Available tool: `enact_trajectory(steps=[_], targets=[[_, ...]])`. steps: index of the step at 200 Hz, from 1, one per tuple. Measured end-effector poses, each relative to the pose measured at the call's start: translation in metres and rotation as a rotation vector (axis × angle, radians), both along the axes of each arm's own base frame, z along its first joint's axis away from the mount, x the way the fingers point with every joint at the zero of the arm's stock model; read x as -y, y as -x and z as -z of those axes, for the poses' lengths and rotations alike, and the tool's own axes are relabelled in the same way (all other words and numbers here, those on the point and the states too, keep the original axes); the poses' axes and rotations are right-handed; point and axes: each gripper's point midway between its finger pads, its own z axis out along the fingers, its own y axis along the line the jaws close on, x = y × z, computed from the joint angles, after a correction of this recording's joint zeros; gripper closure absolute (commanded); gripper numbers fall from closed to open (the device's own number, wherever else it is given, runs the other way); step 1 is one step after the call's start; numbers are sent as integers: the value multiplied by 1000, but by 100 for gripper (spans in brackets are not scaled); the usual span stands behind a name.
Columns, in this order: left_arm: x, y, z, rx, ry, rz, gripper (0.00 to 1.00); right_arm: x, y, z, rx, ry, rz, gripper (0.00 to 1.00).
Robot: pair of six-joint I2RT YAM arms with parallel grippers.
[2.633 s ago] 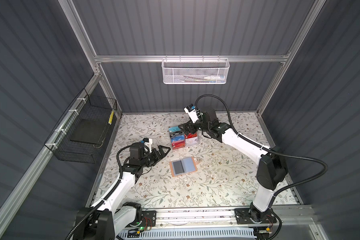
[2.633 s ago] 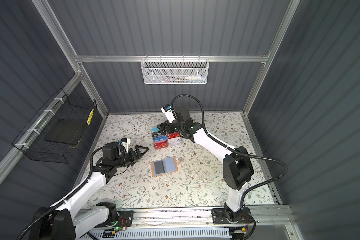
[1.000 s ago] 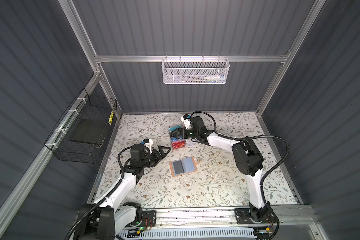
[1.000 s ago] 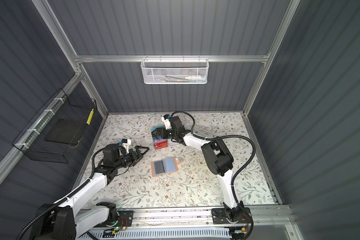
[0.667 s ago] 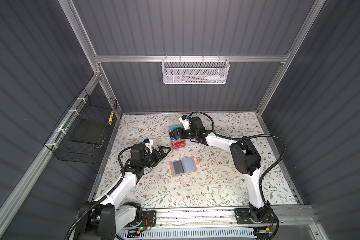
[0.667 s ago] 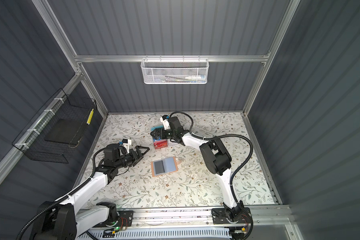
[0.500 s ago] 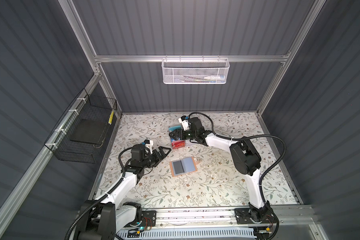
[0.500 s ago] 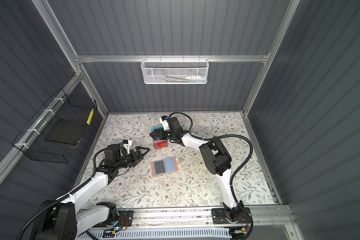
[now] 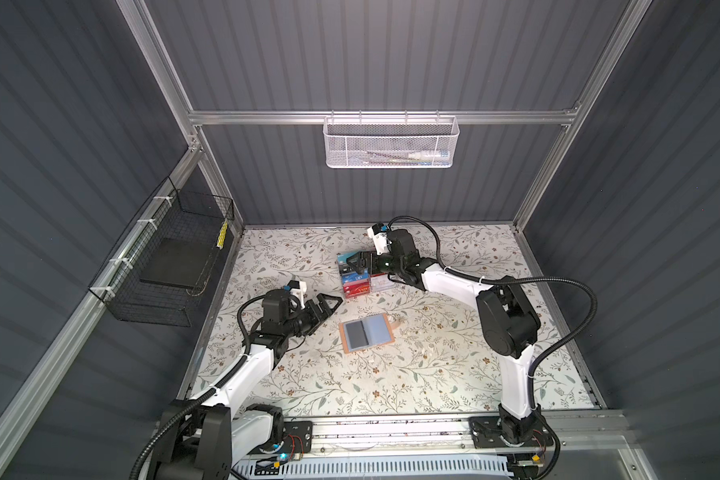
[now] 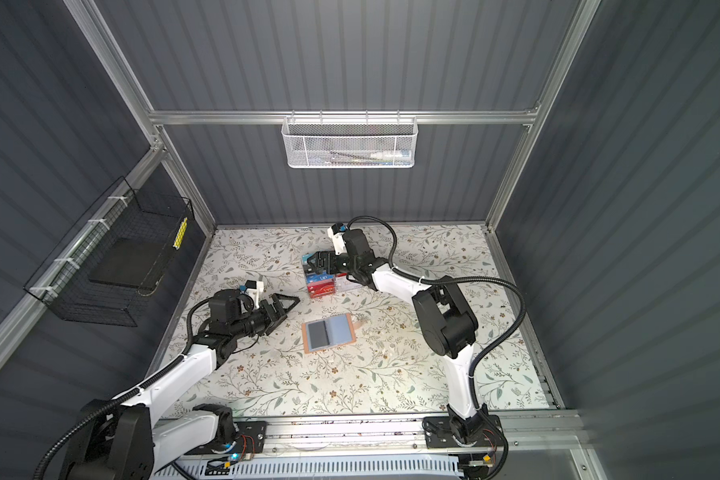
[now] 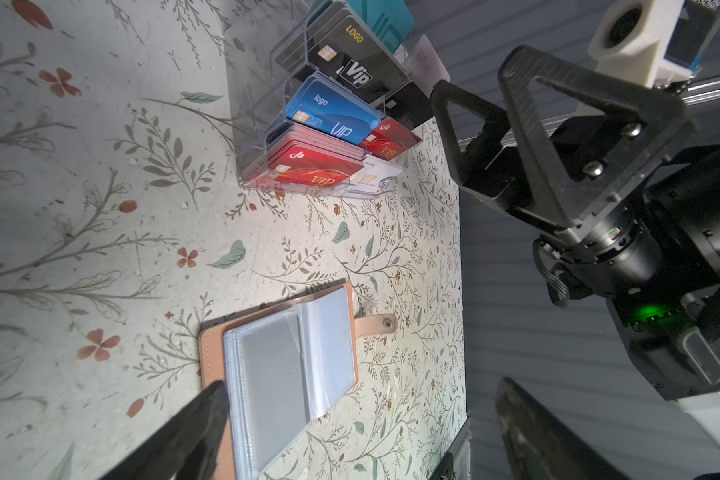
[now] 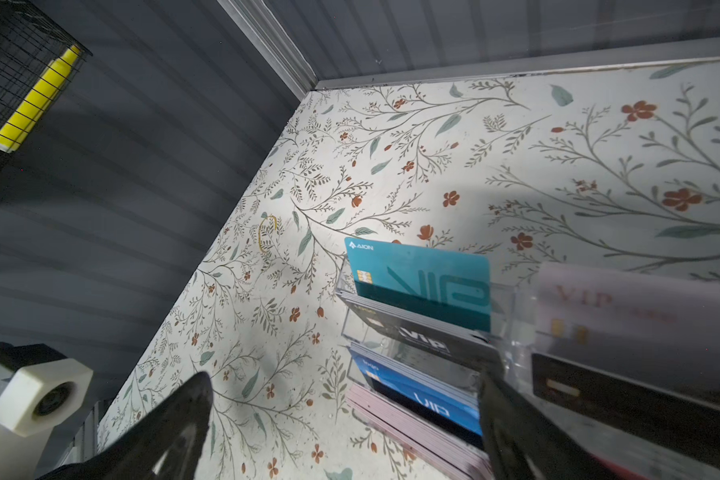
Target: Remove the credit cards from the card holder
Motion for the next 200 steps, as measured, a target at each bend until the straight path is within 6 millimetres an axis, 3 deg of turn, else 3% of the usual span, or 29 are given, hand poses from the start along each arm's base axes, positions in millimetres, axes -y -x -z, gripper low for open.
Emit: enact_trajectory(steps=[66,128,200], targets=[[0,0,3,-8,-2,0,0,0,-13,15,0,42,34,1],[0,-2,5,-11,-4,0,0,-5,-21,6,19,31,35,1],[-2,-4,4,-4,0,-4,0,-8,-25,18,9,43,33,1]])
